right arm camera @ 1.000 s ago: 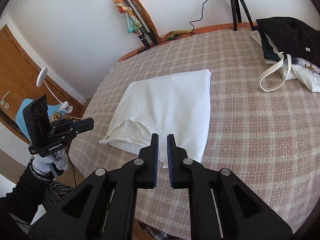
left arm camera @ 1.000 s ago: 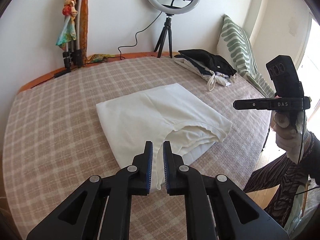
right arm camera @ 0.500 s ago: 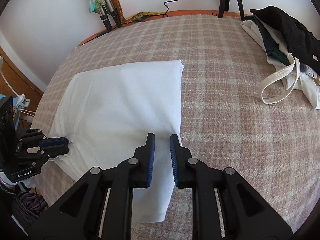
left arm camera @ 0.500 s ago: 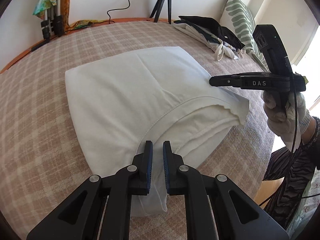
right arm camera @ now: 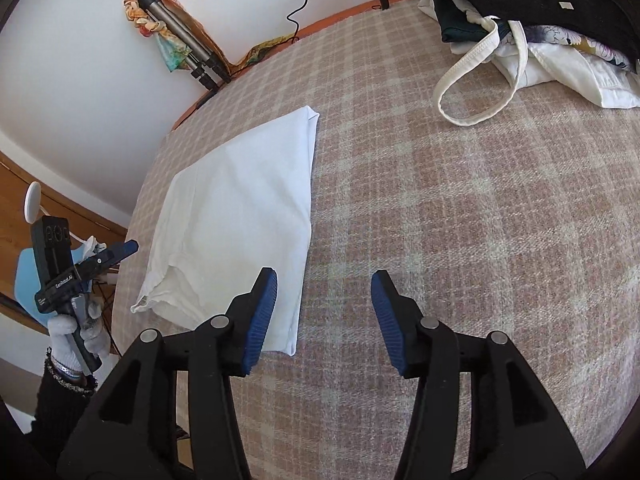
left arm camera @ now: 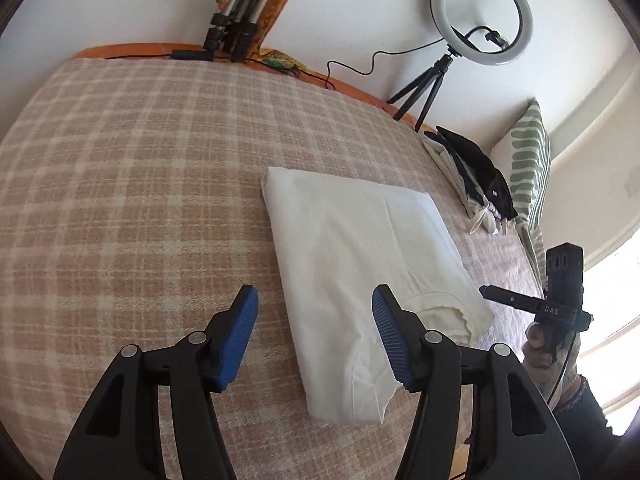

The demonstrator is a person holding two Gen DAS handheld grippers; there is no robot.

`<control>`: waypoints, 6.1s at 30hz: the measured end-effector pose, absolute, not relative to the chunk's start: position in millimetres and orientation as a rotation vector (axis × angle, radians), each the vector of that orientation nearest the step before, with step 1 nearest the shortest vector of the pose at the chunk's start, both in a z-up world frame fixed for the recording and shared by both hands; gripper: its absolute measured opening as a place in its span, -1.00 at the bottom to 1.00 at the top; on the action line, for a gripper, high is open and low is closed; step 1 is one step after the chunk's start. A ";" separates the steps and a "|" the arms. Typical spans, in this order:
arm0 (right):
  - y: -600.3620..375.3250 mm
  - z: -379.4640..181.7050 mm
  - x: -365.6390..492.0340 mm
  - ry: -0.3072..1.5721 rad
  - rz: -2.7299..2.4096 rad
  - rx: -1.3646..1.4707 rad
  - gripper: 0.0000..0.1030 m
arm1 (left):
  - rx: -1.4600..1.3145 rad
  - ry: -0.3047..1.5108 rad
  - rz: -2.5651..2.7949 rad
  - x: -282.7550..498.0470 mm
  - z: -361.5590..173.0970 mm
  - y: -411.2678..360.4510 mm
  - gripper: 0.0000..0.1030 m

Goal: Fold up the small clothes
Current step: 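Grasp the folded white bundle edge with the right gripper, then lift the bundle with the right gripper and carry it onto the clothes pile, then lower the bundle onto the pile and open the right gripper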

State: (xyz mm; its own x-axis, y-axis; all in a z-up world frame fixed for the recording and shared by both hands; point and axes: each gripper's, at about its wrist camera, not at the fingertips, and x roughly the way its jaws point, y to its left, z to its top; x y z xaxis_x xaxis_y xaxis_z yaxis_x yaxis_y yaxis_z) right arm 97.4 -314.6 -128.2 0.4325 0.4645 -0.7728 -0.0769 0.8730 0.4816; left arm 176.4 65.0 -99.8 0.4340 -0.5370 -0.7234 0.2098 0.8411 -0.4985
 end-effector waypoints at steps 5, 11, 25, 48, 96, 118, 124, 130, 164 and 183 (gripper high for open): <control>-311.4 -135.8 95.3 1.098 0.387 0.447 0.03 | -0.550 1.075 -0.444 203.1 -121.0 78.4 0.14; -320.4 -140.9 96.9 1.106 0.436 0.557 0.03 | -0.646 1.096 -0.402 220.9 -137.2 83.2 0.14; -282.4 -141.7 123.9 1.135 0.474 0.558 -0.08 | -0.614 1.071 -0.403 255.8 -136.6 49.3 0.09; -229.2 -103.2 103.0 1.048 0.348 0.127 -0.74 | -0.375 0.955 -0.398 238.7 -110.6 25.3 -0.83; -264.0 -17.9 68.4 0.739 0.096 -0.259 -0.79 | -0.182 0.688 -0.579 226.4 -17.1 -81.8 -0.85; -434.7 45.4 120.9 0.659 -0.116 -0.268 -0.79 | -0.131 0.596 -0.733 294.1 33.7 -254.8 -0.85; -479.3 52.6 149.5 0.640 -0.139 -0.262 -0.79 | -0.135 0.587 -0.738 324.7 38.7 -288.2 -0.85; -513.9 36.3 187.8 0.661 -0.153 -0.275 -0.79 | -0.138 0.607 -0.724 360.6 28.8 -313.7 -0.85; -532.9 43.5 166.6 0.665 -0.210 -0.124 -0.01 | 0.075 0.538 -0.626 315.6 44.1 -328.5 -0.03; -426.4 87.3 69.5 0.570 -0.193 -0.124 0.70 | 0.147 0.415 -0.585 188.1 91.6 -240.2 0.63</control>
